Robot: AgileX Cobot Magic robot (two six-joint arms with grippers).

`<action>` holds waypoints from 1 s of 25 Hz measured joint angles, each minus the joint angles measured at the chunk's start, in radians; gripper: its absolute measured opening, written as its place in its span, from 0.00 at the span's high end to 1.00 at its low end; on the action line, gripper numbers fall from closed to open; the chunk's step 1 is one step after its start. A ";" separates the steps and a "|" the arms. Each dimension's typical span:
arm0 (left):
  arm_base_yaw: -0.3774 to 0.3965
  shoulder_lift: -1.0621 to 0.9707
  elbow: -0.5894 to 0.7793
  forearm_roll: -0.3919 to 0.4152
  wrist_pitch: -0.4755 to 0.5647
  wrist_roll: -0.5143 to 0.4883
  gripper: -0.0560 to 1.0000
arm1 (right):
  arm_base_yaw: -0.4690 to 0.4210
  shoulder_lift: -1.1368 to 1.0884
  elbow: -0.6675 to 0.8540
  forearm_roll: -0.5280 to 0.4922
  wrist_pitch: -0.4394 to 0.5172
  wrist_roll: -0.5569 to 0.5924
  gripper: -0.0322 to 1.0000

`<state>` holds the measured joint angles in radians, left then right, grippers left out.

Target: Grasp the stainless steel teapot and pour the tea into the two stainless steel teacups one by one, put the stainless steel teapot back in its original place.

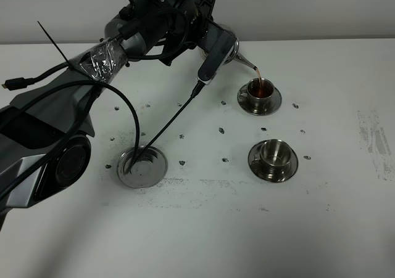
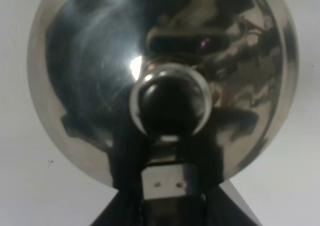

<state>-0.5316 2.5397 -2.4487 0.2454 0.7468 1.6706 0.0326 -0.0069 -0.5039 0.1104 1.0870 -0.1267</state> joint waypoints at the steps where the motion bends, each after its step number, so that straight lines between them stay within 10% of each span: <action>1: 0.000 0.000 0.000 0.000 0.000 0.000 0.76 | 0.000 0.000 0.000 0.000 0.000 0.000 0.39; 25: -0.001 0.000 0.000 0.001 -0.001 0.015 0.76 | 0.000 0.000 0.000 0.000 0.000 0.001 0.39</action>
<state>-0.5323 2.5397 -2.4487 0.2463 0.7460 1.6857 0.0326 -0.0069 -0.5039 0.1104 1.0870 -0.1257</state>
